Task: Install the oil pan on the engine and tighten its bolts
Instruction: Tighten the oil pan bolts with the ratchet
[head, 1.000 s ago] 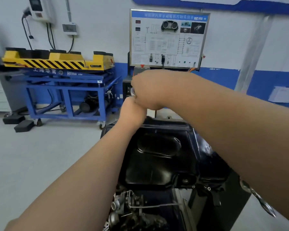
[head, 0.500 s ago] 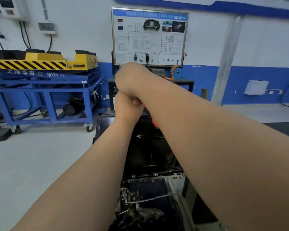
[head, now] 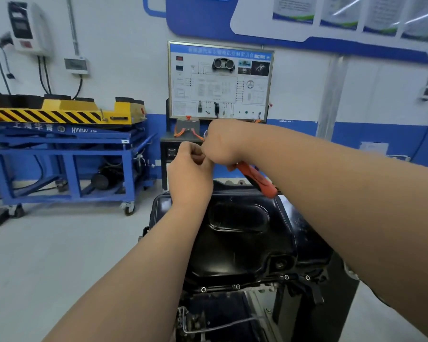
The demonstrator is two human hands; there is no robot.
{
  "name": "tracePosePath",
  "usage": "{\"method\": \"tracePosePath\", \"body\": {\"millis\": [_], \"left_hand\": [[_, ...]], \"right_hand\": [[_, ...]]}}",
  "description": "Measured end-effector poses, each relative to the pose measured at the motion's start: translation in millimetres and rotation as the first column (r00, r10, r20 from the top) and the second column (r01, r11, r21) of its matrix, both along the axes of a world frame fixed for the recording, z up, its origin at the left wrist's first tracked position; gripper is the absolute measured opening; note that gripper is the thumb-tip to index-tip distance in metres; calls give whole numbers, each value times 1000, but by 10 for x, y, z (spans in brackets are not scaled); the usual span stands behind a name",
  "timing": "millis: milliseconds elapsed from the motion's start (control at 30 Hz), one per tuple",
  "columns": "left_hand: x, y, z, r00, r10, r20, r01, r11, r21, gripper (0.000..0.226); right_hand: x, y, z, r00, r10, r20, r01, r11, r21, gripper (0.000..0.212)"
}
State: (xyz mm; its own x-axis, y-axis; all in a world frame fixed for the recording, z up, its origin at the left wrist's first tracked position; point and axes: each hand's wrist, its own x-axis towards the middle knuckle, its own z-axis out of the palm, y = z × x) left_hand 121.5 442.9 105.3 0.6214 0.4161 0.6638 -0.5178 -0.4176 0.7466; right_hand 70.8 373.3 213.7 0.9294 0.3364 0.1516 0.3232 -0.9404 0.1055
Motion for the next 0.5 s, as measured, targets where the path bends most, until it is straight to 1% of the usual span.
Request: {"method": "tracePosePath", "body": {"millis": [67,133,200,267,333,433,500], "left_hand": [[-16,-5,-46,1000,4,7,-5,999,52,19],[-20,-15,-91,999,23,35,-27,993,114,12],[-28,-31,-117,996,46,73,-57,986,159,11],[-35,-37,-140,996,44,83,-58,985,164,10],[-55,-46,-143,998,22,64,-32,986,162,11],[-93,-44,-140,998,51,45,-57,987,152,15],[-125,-41,-111,997,76,8,-76,991,107,15]], "right_hand": [[6,-54,32,999,-13,52,17,997,-73,25],[-29,-142,82,988,-9,155,23,996,-90,33],[-61,-188,100,965,7,261,39,984,-174,40],[-86,-164,84,938,69,338,27,962,-272,36],[-126,-118,92,917,116,381,35,930,-366,32],[-124,-74,72,896,162,413,2,929,-370,32],[-79,-51,50,878,170,448,-28,952,-306,32]]}}
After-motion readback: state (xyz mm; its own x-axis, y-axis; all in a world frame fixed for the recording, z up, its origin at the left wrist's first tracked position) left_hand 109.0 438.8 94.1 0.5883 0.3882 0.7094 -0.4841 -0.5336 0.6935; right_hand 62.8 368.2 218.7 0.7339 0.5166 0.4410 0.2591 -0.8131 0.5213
